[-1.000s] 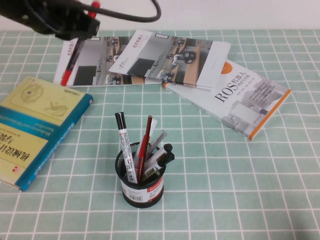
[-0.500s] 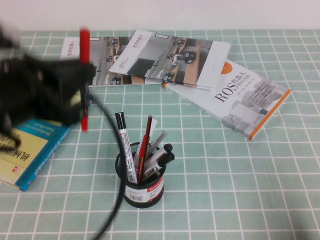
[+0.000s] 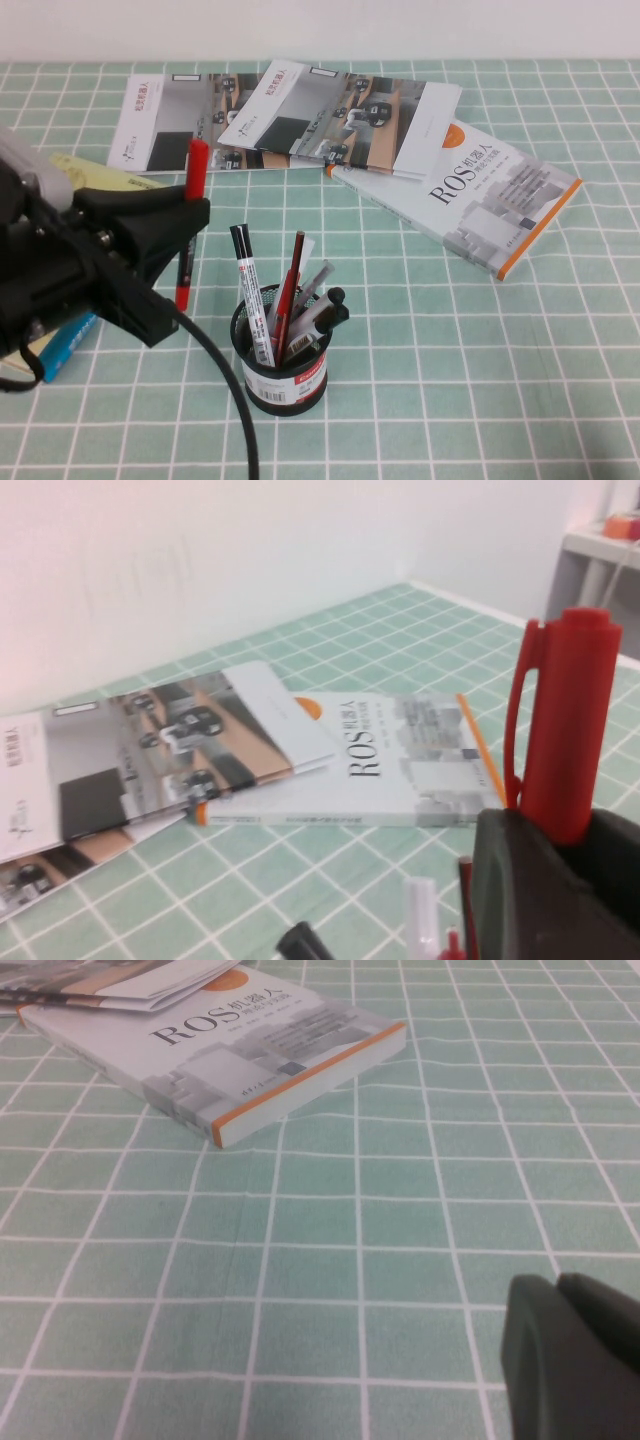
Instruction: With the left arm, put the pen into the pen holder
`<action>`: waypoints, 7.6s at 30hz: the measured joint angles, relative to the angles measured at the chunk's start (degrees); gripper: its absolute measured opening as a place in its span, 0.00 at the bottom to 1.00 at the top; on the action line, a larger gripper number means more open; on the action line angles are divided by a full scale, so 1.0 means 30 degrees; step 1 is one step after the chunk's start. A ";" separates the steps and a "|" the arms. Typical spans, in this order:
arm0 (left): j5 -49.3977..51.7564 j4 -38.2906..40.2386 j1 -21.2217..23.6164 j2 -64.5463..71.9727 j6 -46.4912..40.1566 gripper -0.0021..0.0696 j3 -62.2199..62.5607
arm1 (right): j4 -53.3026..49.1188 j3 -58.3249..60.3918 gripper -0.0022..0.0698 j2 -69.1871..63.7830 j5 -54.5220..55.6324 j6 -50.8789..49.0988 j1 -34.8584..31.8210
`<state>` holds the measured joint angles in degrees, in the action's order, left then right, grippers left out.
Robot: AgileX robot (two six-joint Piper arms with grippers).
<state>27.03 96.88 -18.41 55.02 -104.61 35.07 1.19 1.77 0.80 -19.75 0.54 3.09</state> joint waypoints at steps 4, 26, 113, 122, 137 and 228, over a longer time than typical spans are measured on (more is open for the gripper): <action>-0.0292 0.0083 0.0000 0.0124 -0.0039 0.12 0.0000 | 0.0000 0.0000 0.00 0.0000 0.0000 0.0000 0.0000; -0.7912 -0.9760 -0.3888 -0.0556 1.0588 0.12 0.2329 | 0.0000 0.0000 0.00 0.0000 0.0000 0.0000 0.0000; -2.6330 -3.9626 -0.4936 0.9664 3.8734 0.55 -0.4997 | 0.0000 0.0000 0.00 0.0000 0.0000 0.0000 0.0000; -2.3204 -3.9704 -0.4936 0.5139 3.8770 0.46 -0.4997 | 0.0000 0.0000 0.00 0.0000 0.0000 0.0000 0.0000; -0.9395 -3.9573 -0.4936 -0.8038 4.1614 0.03 -0.5135 | 0.0000 0.0000 0.00 0.0000 0.0000 0.0000 0.0000; -0.1813 -3.4344 0.2428 -1.8519 3.7329 0.03 -1.2128 | 0.0000 0.0000 0.00 0.0000 0.0000 0.0000 0.0000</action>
<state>21.59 -6.15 -11.13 -0.53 7.38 -1.31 1.19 1.77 0.80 -19.75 0.54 3.09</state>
